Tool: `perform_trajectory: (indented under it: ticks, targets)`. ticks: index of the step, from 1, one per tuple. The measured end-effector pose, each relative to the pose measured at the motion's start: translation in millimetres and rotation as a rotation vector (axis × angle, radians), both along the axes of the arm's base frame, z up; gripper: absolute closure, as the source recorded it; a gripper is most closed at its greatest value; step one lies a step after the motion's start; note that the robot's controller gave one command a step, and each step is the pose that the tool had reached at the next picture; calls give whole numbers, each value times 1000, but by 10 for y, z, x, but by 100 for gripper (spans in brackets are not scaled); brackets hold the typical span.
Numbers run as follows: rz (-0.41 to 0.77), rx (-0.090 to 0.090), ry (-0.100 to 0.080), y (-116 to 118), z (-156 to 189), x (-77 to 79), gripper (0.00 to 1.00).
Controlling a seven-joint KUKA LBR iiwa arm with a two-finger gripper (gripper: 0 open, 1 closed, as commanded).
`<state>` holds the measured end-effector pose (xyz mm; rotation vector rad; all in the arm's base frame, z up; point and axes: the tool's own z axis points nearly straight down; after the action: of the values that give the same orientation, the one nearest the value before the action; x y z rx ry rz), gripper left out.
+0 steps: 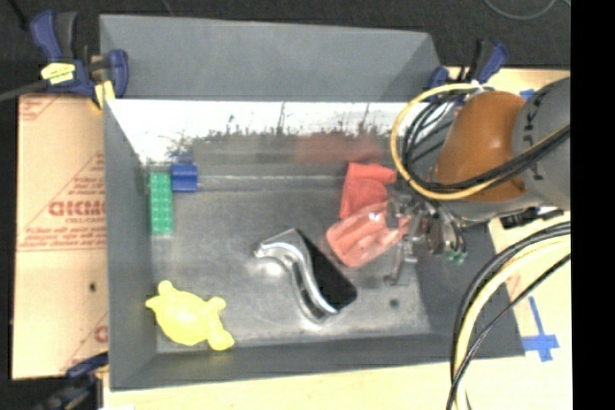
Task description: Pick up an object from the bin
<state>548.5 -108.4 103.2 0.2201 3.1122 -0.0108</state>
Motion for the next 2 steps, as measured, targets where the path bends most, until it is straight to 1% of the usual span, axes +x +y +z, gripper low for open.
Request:
perform_trajectory:
  ticks: [1, 2]
  targets:
    - [-110, 4, 0, 3, -178, 188, 0]
    - [-244, 9, -2, -4, -215, 457, 0]
